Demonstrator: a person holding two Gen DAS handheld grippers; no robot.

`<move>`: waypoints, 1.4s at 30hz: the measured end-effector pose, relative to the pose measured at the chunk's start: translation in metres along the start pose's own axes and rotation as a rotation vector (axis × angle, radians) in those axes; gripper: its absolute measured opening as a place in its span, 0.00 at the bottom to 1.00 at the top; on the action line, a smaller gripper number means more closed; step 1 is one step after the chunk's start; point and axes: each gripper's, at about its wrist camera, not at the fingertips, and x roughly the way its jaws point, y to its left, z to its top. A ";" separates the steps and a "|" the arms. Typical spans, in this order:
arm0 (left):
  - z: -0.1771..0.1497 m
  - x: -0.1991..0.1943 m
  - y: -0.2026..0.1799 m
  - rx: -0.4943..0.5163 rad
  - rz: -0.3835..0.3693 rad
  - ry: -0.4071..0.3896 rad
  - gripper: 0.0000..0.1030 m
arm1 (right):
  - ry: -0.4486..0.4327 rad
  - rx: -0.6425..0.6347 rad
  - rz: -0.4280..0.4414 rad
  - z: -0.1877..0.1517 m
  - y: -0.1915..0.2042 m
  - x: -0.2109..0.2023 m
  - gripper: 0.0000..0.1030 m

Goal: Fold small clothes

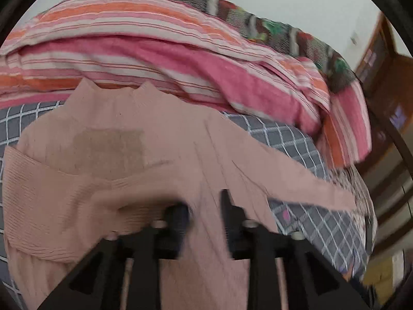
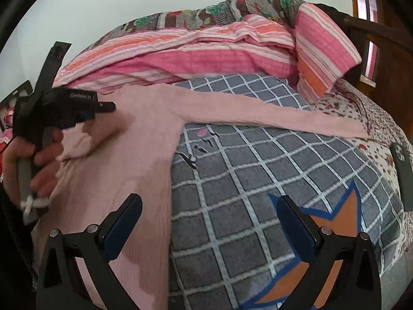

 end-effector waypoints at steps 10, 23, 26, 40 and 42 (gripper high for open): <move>-0.017 -0.092 0.126 -0.111 0.219 -0.169 0.81 | -0.025 -0.045 0.170 0.047 0.054 0.031 0.99; -0.040 -0.045 0.210 -0.263 0.230 -0.030 0.70 | 0.164 -0.265 0.168 0.081 0.165 0.132 0.62; -0.041 -0.030 0.204 -0.254 0.294 -0.024 0.40 | 0.169 -0.255 0.176 0.088 0.157 0.139 0.35; -0.048 -0.021 0.192 -0.167 0.368 -0.071 0.41 | 0.148 -0.099 0.242 0.088 0.043 0.147 0.42; -0.047 -0.022 0.194 -0.172 0.362 -0.071 0.41 | 0.121 -0.077 0.235 0.083 0.040 0.149 0.29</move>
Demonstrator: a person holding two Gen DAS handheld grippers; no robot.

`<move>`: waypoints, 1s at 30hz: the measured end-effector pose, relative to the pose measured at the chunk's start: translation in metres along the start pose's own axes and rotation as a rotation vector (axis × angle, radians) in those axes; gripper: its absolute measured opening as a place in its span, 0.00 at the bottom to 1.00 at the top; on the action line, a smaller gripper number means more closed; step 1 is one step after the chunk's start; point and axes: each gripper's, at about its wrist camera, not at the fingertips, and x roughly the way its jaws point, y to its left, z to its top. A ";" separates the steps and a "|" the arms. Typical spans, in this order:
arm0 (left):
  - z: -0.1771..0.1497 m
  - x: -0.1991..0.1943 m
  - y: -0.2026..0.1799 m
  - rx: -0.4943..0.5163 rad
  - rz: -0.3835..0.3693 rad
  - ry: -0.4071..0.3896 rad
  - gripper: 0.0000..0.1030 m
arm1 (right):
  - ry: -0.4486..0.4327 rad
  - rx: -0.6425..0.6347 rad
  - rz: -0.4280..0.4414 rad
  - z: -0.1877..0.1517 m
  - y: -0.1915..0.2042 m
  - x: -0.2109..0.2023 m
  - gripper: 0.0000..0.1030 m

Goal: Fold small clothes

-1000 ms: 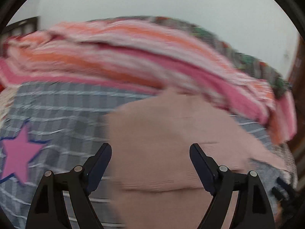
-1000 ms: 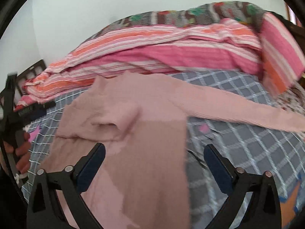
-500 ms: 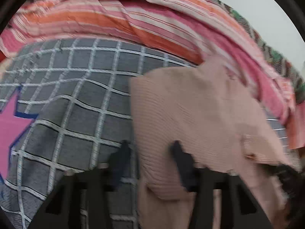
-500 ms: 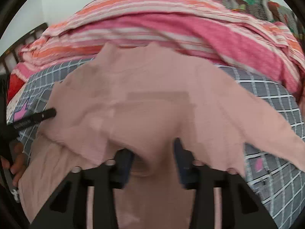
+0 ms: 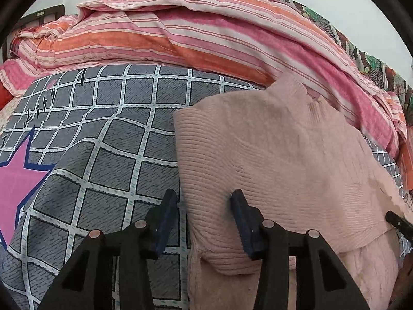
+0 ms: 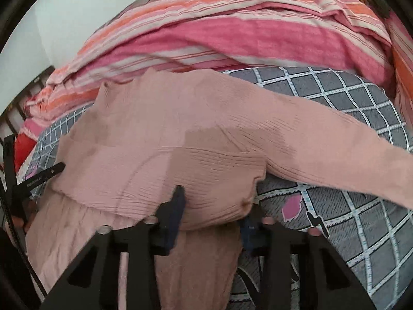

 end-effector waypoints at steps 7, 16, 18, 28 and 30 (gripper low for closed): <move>0.000 -0.008 0.008 -0.031 -0.073 -0.041 0.56 | -0.118 0.026 -0.025 -0.006 -0.003 -0.015 0.06; 0.002 0.001 0.005 -0.021 -0.039 -0.005 0.58 | -0.053 -0.015 -0.171 0.000 0.009 0.002 0.05; 0.002 0.002 0.004 -0.014 -0.031 -0.001 0.59 | -0.052 -0.026 -0.187 0.000 0.011 0.003 0.05; 0.003 0.005 0.000 0.002 -0.023 0.008 0.61 | -0.065 0.005 -0.137 -0.002 0.005 -0.003 0.25; 0.003 0.004 0.000 0.003 -0.026 0.007 0.62 | -0.079 0.038 -0.110 -0.002 -0.001 -0.008 0.61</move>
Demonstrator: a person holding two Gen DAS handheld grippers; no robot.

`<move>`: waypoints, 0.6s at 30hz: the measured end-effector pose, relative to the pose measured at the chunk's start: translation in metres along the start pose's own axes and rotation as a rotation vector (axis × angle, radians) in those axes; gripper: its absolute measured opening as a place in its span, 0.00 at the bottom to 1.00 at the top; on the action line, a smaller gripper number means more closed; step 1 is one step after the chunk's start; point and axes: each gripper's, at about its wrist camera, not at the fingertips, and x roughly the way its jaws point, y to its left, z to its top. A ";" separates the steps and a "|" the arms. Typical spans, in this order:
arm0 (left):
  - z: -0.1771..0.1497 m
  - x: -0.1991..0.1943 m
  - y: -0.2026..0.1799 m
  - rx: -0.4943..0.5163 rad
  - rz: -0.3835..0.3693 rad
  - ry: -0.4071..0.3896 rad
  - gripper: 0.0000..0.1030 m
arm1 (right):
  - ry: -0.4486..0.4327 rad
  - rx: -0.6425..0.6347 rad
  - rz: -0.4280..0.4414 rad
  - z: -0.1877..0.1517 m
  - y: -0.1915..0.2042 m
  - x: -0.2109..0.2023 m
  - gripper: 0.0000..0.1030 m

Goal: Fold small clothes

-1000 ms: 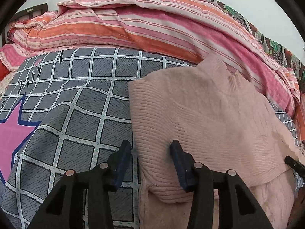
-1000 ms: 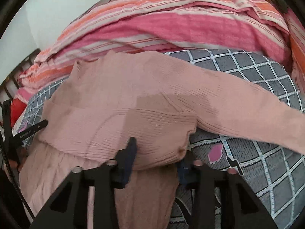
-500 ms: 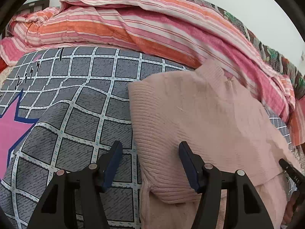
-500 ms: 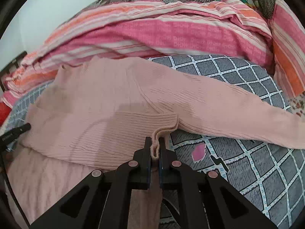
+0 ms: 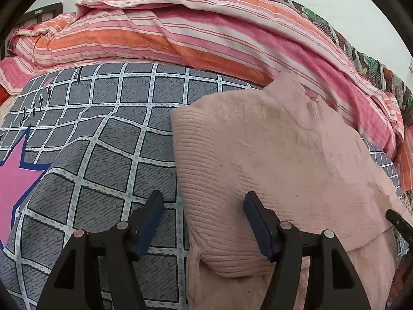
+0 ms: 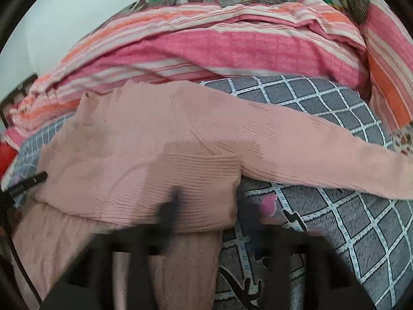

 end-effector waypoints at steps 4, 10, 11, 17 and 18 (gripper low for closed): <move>0.001 0.001 -0.001 0.011 0.000 0.003 0.64 | -0.065 0.099 0.064 0.001 -0.025 -0.027 0.64; 0.002 0.002 -0.001 0.020 0.002 0.007 0.65 | -0.152 0.147 -0.138 -0.002 -0.108 -0.078 0.70; 0.002 0.002 -0.001 0.021 0.002 0.007 0.65 | -0.143 0.172 -0.168 -0.006 -0.127 -0.081 0.70; 0.003 0.003 -0.001 0.022 -0.002 0.010 0.66 | -0.101 0.341 -0.221 -0.035 -0.212 -0.083 0.69; 0.003 0.004 -0.001 0.023 -0.002 0.010 0.66 | -0.075 0.388 -0.185 -0.038 -0.224 -0.076 0.69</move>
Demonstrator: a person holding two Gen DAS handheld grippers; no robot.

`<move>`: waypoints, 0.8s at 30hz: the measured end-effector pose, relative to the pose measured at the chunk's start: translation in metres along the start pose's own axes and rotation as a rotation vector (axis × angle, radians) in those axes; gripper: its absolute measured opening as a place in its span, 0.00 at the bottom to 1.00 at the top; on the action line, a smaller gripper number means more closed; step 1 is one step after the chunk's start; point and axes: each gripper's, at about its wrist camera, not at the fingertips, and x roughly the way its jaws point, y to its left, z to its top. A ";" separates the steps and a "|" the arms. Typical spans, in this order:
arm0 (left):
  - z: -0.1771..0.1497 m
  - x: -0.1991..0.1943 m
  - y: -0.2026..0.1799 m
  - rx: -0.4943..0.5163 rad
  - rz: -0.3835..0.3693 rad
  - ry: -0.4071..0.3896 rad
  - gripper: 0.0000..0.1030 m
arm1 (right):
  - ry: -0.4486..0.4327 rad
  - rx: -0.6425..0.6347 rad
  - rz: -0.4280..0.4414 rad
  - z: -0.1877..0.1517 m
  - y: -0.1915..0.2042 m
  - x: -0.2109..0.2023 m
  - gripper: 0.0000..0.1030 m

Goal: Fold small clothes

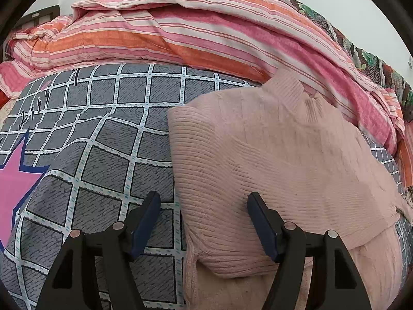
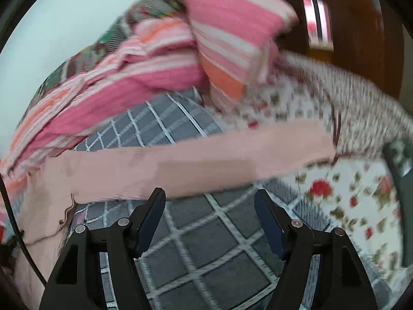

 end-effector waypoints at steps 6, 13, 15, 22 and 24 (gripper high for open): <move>0.000 0.000 0.000 0.008 0.013 0.001 0.68 | 0.072 0.082 0.024 0.009 -0.014 0.019 0.69; 0.001 0.001 0.003 0.007 0.003 0.005 0.69 | 0.082 0.153 0.001 0.028 -0.027 0.036 0.63; 0.001 0.001 0.004 0.006 0.000 0.005 0.69 | 0.093 0.154 -0.028 0.031 -0.028 0.040 0.52; 0.001 0.001 0.004 0.002 -0.008 0.006 0.70 | 0.039 0.090 -0.118 0.037 -0.021 0.040 0.06; 0.001 0.001 0.005 -0.002 -0.013 0.006 0.70 | -0.012 0.032 -0.148 0.041 -0.009 0.028 0.06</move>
